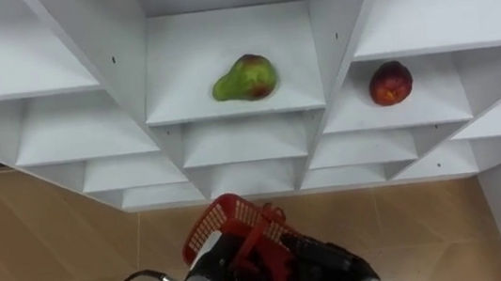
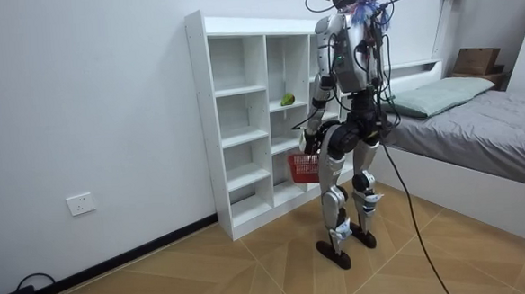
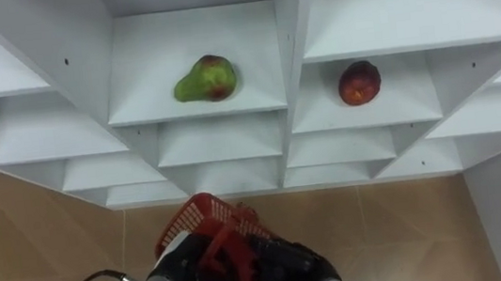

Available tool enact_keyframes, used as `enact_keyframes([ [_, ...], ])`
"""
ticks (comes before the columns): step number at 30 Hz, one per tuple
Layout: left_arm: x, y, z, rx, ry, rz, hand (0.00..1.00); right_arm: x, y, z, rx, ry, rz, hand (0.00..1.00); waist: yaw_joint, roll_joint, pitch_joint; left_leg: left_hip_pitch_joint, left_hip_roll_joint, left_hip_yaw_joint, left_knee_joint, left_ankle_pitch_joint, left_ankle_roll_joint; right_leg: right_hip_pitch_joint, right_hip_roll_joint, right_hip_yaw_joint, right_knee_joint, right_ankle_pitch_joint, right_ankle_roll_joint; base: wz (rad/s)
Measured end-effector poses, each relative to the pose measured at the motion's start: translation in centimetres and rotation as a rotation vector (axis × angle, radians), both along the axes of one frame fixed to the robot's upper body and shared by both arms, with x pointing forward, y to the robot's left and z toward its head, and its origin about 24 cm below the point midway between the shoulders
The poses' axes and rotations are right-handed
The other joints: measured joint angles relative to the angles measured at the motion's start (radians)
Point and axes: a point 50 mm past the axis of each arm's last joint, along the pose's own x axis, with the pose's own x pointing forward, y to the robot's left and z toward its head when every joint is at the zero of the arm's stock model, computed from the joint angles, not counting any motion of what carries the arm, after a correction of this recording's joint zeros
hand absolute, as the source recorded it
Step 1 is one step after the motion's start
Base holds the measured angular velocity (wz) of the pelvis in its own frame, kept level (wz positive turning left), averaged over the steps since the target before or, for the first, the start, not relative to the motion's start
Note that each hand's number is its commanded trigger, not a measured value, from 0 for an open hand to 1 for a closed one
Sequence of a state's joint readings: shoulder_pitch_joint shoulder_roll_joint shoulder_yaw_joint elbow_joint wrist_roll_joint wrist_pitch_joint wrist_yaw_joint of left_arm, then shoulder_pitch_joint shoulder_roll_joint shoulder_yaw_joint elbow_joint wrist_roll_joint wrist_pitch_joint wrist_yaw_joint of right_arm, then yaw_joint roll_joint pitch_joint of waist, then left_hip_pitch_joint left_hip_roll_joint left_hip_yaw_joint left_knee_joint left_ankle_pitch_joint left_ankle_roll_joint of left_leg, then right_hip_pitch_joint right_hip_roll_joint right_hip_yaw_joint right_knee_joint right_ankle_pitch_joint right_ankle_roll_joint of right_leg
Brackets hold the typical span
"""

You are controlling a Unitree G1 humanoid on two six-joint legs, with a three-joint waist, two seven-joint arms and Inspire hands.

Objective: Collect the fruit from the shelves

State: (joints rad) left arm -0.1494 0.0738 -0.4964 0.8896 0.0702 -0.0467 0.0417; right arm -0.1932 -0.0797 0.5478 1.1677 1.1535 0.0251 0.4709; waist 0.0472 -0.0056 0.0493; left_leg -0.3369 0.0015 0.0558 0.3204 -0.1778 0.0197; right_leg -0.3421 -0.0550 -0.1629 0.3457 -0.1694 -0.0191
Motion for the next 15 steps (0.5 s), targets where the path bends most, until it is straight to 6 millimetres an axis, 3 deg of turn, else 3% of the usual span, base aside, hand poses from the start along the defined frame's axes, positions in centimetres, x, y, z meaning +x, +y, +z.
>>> enact_keyframes([
  [9,-0.07,-0.31,-0.03,-0.002,-0.004,0.011,1.0,-0.83,-0.29,-0.42,0.014,0.035,0.01,1.0,-0.014,0.004,-0.0025,0.0,0.001,0.012,-0.004,0.001,0.0,-0.009,0.003,0.017,0.005,0.0,0.0,-0.04],
  [11,-0.09,-0.3,-0.06,-0.002,-0.002,0.012,1.0,-0.85,-0.3,-0.43,0.014,0.036,0.009,0.56,-0.015,0.004,-0.0025,0.002,0.001,0.015,-0.004,0.001,0.0,-0.01,0.003,0.023,0.007,0.0,0.0,-0.05],
  [12,-0.12,-0.34,-0.08,-0.002,0.0,0.012,1.0,-0.85,-0.32,-0.43,0.014,0.036,0.01,0.0,-0.016,0.004,-0.0025,0.002,0.001,0.017,-0.004,0.001,0.0,-0.01,0.003,0.023,0.007,0.0,0.0,0.0],
  [15,-0.21,-0.39,-0.16,-0.002,0.004,0.011,1.0,-0.94,-0.35,-0.47,0.014,0.039,0.007,0.0,-0.018,0.004,-0.0025,0.002,0.001,0.017,-0.002,0.001,0.0,-0.01,0.002,0.022,0.007,0.0,0.0,0.0],
])
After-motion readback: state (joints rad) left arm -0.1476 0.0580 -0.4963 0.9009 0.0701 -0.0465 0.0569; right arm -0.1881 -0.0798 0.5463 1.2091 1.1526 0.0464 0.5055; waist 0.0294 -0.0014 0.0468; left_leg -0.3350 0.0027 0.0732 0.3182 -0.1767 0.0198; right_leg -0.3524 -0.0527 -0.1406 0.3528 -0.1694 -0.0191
